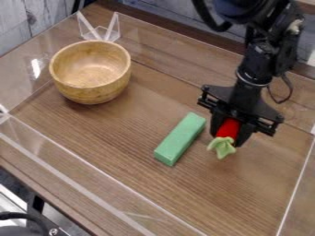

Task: Move the red object to the right side of the table

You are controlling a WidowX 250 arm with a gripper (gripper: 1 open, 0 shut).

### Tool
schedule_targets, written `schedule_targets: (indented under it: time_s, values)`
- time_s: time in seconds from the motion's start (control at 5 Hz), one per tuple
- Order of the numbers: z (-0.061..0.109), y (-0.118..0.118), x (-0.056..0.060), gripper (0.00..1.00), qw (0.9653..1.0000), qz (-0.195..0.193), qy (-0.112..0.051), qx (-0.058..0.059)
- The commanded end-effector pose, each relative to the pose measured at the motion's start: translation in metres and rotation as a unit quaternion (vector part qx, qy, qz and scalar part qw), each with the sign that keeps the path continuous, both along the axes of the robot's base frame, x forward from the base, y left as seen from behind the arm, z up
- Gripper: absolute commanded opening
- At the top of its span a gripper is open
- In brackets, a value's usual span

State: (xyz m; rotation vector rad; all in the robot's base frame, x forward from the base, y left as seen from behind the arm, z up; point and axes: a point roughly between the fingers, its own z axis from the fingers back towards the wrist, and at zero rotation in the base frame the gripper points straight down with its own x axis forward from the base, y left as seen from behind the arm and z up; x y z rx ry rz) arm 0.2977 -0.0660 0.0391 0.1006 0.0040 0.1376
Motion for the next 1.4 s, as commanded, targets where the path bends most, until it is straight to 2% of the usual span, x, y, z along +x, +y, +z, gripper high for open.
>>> schedule_targets:
  time_s: [0.0,0.6,1.2]
  values:
    - [0.018,0.002,0.015,0.00,0.9993,0.016,-0.030,-0.012]
    - [0.020,0.015,0.013,0.00,0.9983,0.049,-0.029,-0.016]
    - [0.010,0.024,0.012,0.00,0.9970,0.072,-0.021,-0.018]
